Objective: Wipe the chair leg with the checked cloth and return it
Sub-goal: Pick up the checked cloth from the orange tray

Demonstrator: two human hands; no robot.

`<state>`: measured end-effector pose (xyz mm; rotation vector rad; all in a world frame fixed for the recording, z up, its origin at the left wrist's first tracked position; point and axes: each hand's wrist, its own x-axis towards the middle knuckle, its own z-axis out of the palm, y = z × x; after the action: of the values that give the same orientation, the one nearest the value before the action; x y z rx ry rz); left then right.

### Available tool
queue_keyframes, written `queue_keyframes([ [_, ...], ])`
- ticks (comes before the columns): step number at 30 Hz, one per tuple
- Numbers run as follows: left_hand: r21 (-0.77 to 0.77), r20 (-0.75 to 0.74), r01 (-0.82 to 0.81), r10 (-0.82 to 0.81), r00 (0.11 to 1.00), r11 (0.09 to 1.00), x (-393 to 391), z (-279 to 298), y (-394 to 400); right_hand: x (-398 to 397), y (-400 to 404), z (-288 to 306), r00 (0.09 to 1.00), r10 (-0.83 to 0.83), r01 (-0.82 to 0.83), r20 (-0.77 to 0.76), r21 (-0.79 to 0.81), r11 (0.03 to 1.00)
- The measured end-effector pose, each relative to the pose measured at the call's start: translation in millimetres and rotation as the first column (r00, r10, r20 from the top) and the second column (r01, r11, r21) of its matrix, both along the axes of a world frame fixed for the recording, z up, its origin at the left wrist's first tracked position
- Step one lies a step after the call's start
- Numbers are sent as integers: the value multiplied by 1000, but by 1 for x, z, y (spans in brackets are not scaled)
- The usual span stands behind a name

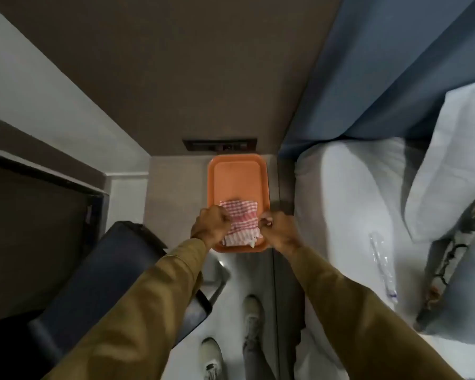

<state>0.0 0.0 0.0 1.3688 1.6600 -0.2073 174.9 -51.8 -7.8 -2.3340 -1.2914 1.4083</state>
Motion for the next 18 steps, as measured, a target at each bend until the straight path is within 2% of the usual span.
queue_keyframes([
  [6,-57,-26,-179,177,984,982,4,-97,-1,-9,16,-90,979,-183,176,-87,-76,981],
  [10,-91,-27,-238,237,971,967,4,-152,7,-12,29,-143,973,-204,196,-108,-84,977],
  [13,-84,-9,-255,256,967,963,9,-180,13,-12,34,-177,964,-243,232,-105,-108,967],
  [18,-45,44,-410,412,910,911,12,-215,16,-18,38,-211,929,-344,335,-135,-89,938],
])
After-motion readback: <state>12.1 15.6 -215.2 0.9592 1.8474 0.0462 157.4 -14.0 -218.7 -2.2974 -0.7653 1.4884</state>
